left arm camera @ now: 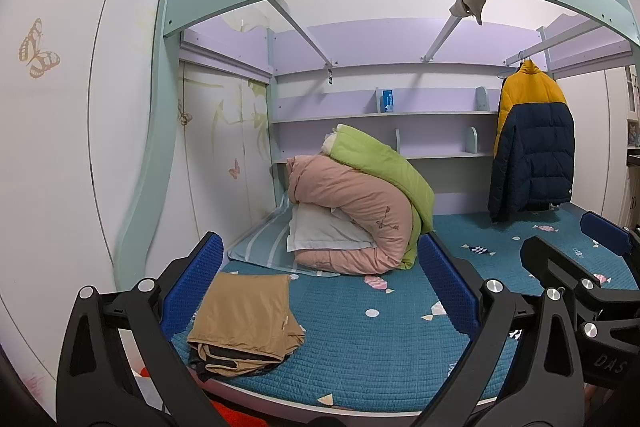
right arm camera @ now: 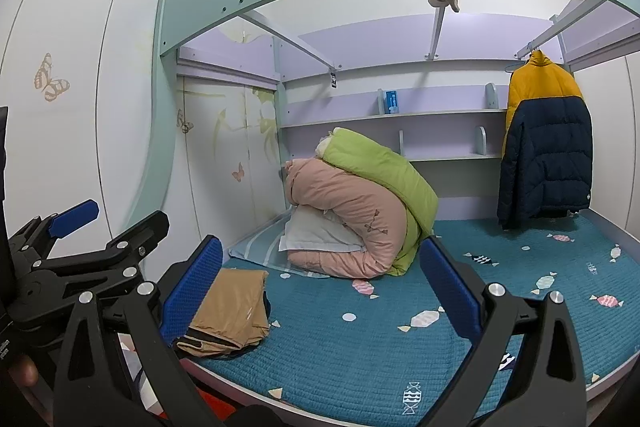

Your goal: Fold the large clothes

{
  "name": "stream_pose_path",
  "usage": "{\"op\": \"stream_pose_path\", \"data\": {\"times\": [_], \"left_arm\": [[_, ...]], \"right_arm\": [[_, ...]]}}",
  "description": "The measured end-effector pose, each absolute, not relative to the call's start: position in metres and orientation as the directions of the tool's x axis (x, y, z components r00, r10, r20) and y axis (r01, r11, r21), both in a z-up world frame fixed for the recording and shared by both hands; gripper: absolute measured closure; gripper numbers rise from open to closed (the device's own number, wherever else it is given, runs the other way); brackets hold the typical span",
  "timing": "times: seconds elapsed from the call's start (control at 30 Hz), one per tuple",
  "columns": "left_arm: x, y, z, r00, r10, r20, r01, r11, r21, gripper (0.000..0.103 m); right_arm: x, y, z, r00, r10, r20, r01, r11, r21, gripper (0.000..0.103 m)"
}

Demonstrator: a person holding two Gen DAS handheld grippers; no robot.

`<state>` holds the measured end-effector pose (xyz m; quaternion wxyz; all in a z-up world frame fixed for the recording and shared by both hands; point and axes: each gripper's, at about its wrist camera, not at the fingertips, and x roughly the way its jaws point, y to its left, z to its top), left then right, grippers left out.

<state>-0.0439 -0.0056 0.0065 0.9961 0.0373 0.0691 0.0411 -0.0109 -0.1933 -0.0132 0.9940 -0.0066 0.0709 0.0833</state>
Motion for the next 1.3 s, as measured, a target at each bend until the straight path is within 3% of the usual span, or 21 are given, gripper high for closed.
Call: {"op": "stream_pose_path", "data": {"times": [1.3], "left_arm": [[-0.0462,-0.0071,0.0069,0.987,0.094,-0.134,-0.084,0.993,0.078,0.005]], "right_arm": [[-0.0090,-0.1901,-0.0129,0.975,0.166,-0.146,-0.167,0.986,0.004,0.008]]}}
